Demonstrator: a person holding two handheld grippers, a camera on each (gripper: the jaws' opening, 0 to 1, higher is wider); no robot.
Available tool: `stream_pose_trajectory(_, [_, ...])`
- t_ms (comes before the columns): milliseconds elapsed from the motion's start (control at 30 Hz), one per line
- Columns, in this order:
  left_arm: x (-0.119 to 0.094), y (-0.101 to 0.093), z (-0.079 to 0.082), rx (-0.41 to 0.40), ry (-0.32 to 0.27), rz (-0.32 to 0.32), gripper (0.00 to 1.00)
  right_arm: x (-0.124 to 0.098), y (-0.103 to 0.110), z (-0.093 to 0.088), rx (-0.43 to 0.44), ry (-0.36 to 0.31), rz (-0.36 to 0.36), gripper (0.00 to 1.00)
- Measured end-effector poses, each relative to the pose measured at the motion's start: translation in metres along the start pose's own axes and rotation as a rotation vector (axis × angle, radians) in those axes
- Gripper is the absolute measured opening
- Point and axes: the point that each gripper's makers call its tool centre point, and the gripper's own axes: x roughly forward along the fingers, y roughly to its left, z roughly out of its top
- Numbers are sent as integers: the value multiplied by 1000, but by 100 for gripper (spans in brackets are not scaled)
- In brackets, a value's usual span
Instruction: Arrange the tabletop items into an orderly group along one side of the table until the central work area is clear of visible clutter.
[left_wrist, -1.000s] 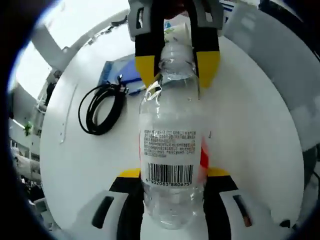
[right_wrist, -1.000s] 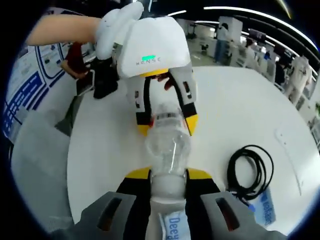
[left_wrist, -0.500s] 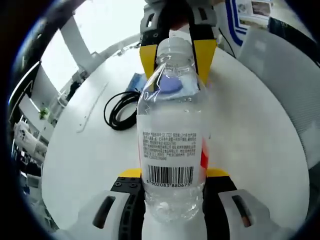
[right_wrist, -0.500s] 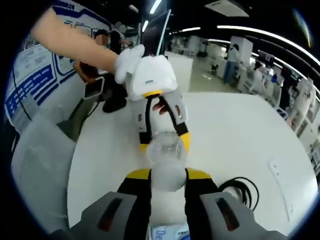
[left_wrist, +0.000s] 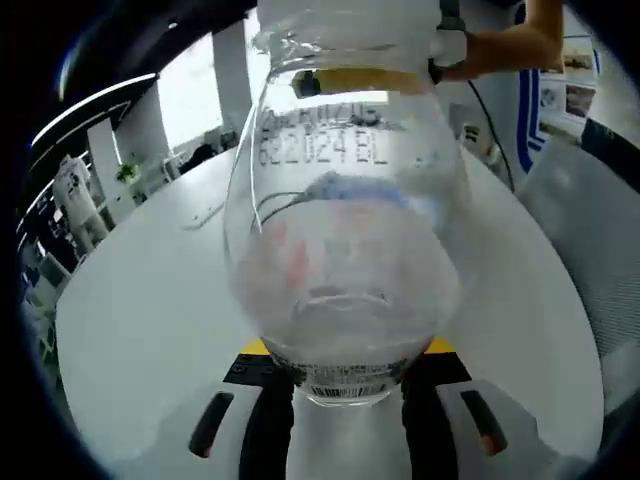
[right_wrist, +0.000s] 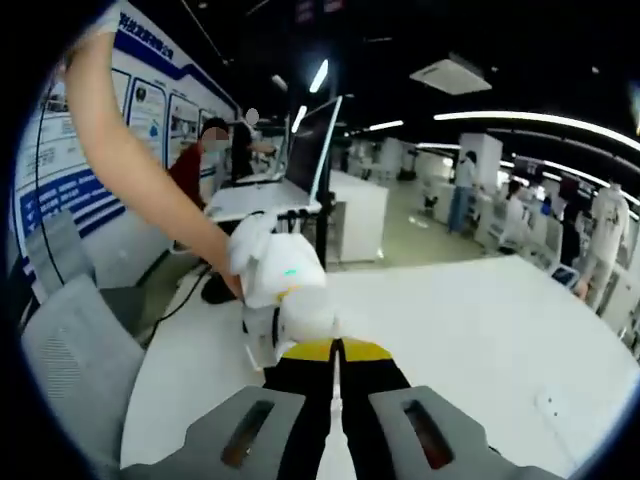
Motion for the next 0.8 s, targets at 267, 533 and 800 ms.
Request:
stream_pose_trajectory(267, [-6, -3, 5, -64, -83, -18, 40, -9, 6, 9, 54, -116, 125, 29])
stream_pose_trajectory(533, [-5, -8, 34, -101, -194, -56, 40, 4, 10, 11, 56, -143, 141, 33])
stream_pose_trajectory(800, [-14, -18, 62, -129, -295, -121, 41, -4, 6, 50, 124, -306, 129, 23])
